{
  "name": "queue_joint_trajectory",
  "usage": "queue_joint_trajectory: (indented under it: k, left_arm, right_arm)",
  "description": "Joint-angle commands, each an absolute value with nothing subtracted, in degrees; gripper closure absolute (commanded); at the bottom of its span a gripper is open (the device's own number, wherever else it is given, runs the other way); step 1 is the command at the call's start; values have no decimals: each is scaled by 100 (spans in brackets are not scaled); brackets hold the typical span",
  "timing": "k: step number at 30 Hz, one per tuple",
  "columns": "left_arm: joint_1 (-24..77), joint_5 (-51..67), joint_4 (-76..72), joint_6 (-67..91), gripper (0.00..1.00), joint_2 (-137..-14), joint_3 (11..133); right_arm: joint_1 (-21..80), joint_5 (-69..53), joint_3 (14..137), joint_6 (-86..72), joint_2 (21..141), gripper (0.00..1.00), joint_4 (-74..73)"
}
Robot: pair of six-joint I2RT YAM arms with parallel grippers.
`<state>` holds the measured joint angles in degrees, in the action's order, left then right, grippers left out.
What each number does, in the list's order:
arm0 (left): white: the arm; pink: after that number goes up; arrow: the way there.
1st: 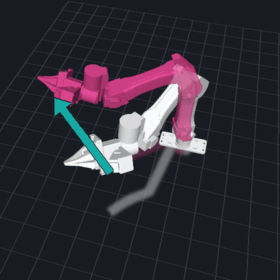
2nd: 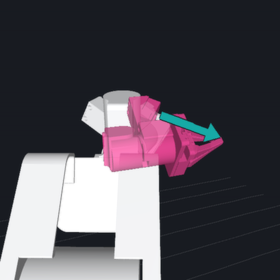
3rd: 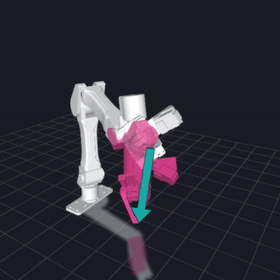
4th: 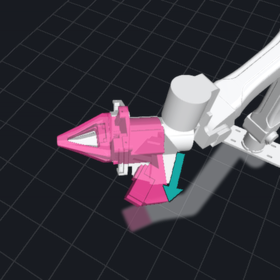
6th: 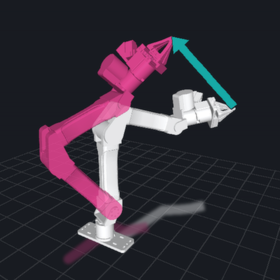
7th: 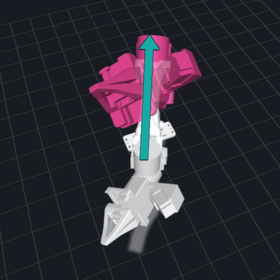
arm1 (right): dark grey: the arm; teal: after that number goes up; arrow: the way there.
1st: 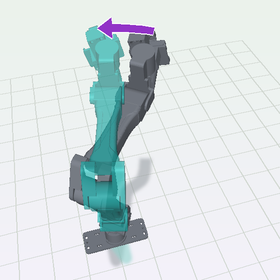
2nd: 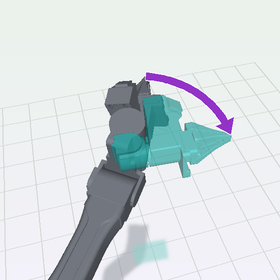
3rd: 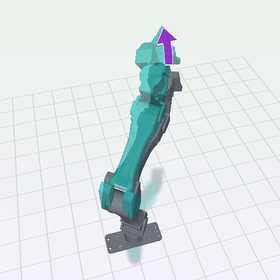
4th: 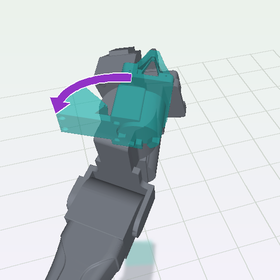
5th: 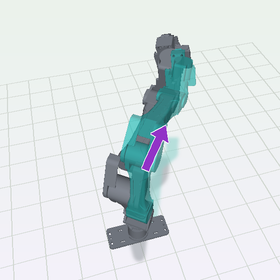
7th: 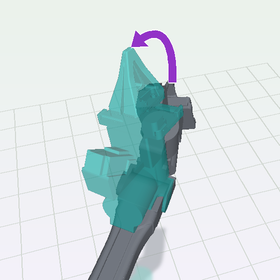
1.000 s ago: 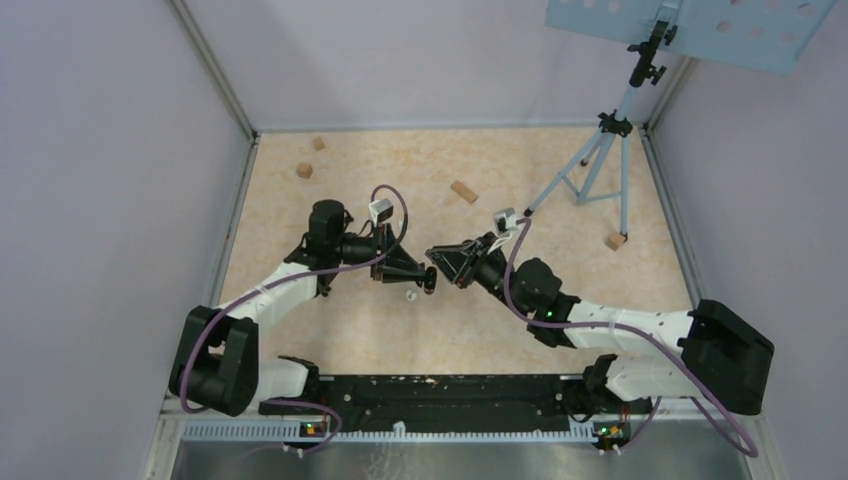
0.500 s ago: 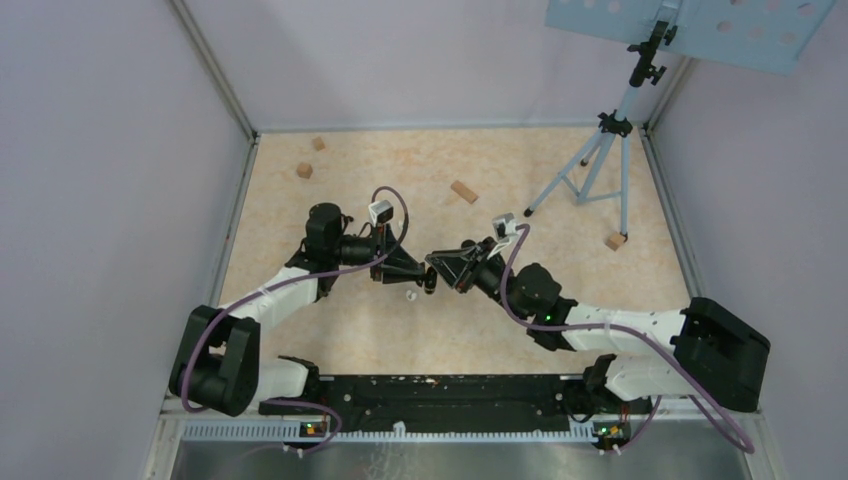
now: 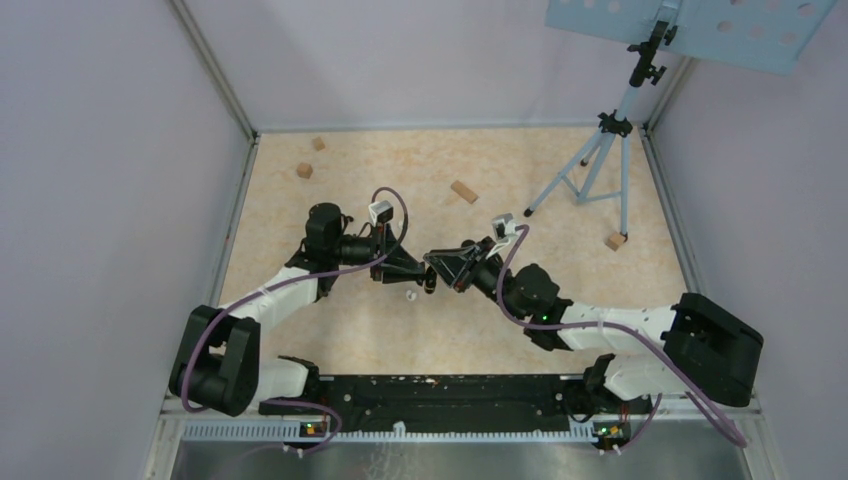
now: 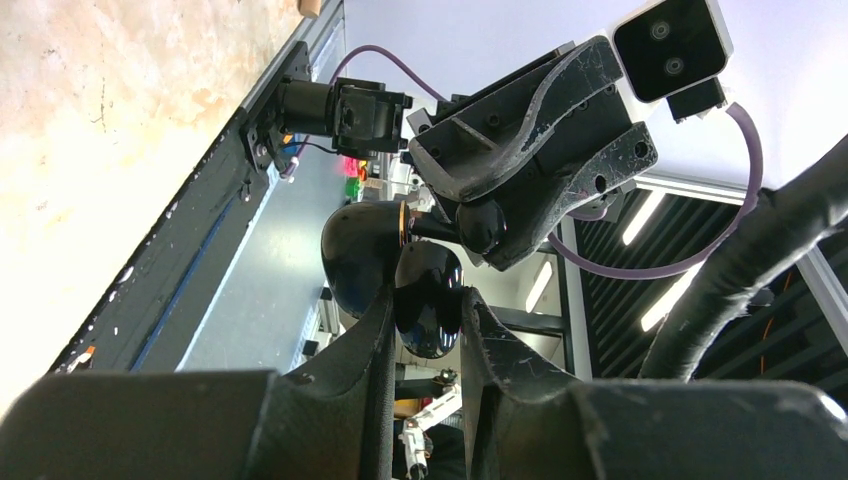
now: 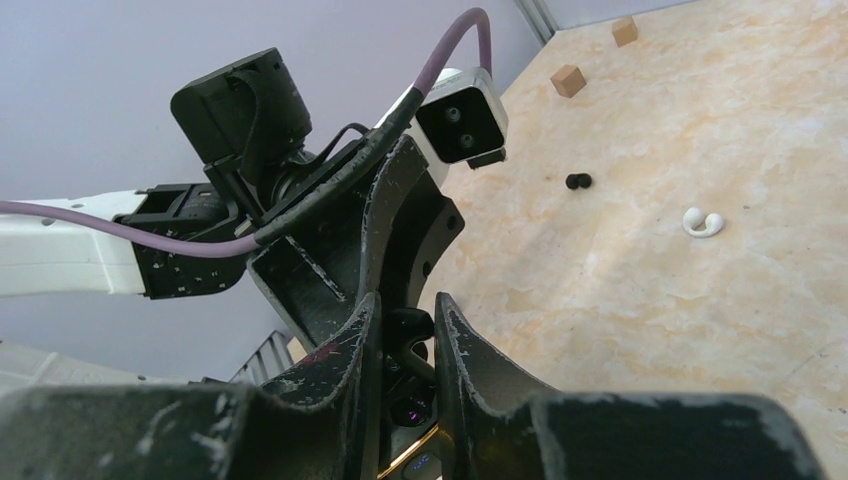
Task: Insert the wireless bluetooth earbuds into the charging case
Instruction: Insert the right earbud into the right side groove of the charging case.
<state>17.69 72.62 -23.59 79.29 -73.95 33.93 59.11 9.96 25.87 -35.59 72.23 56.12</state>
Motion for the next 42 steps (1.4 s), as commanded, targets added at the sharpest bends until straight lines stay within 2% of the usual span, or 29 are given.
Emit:
queue_joint_trajectory:
  k: [1, 24, 29, 42]
  left_arm:
    - [1784, 7356, -2761, 7987, 100, -7244, 3454]
    - [1775, 7332, -3199, 8215, 100, -7303, 3472]
    - [1774, 7312, -3207, 8199, 100, -7327, 3471]
    - [1775, 7315, -3104, 8078, 100, -7319, 3515]
  right_arm:
    - [5959, 955, 2569, -3591, 7309, 100, 5897]
    - [5953, 1136, 2143, -3759, 7187, 100, 5866]
    - [5963, 1196, 2112, -3757, 6984, 92, 5575]
    - [6015, 1016, 2286, -3657, 7066, 91, 5269]
